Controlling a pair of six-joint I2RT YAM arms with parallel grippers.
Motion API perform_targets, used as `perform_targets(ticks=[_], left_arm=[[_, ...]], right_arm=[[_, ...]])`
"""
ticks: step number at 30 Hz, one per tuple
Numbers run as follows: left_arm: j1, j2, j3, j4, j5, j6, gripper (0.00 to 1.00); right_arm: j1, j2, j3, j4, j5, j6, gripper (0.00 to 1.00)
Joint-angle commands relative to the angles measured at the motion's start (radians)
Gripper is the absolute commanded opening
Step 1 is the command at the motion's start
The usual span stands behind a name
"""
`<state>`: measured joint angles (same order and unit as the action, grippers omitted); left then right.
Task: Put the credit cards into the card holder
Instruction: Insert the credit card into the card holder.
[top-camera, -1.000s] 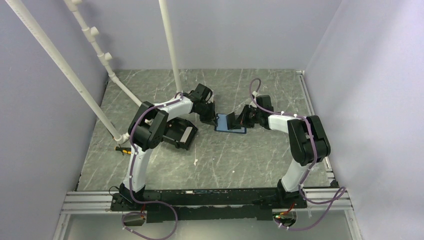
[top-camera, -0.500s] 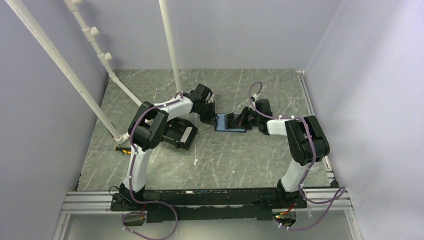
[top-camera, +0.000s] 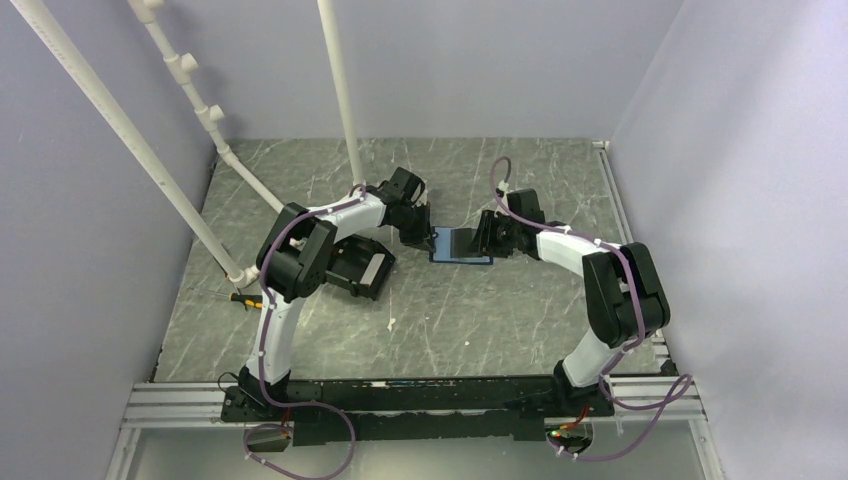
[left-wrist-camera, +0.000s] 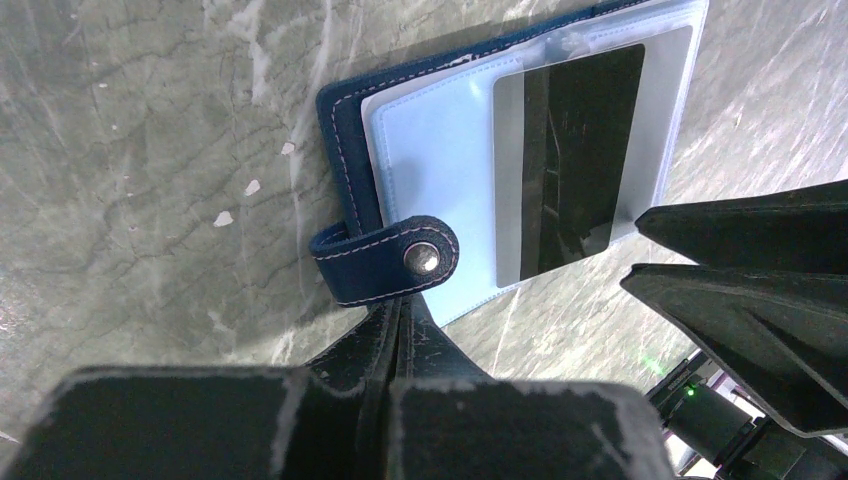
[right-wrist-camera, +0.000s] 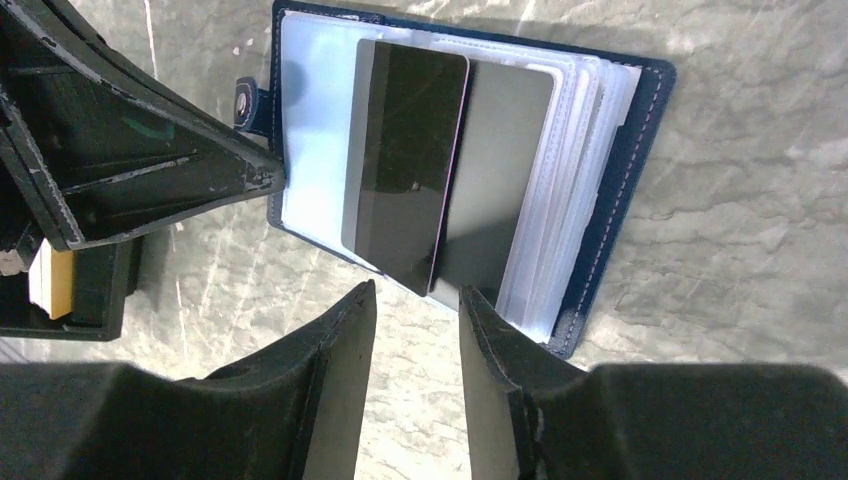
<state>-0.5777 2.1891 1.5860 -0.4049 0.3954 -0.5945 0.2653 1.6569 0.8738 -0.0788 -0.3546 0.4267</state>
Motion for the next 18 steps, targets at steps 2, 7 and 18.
perform_targets(ticks=[2, 7, 18], left_arm=[[-0.01, -0.006, -0.007, 0.002, -0.008, 0.018, 0.0], [-0.009, -0.012, -0.015, 0.004, -0.015, 0.021, 0.0], [-0.01, -0.003, -0.008, -0.02, -0.055, 0.054, 0.0]], right_arm=[[0.001, 0.013, 0.103, -0.062, 0.014, -0.084, 0.38], [0.001, 0.103, 0.158, -0.038, 0.003, -0.082, 0.36], [0.048, 0.19, 0.159, 0.136, -0.138, 0.049, 0.34]])
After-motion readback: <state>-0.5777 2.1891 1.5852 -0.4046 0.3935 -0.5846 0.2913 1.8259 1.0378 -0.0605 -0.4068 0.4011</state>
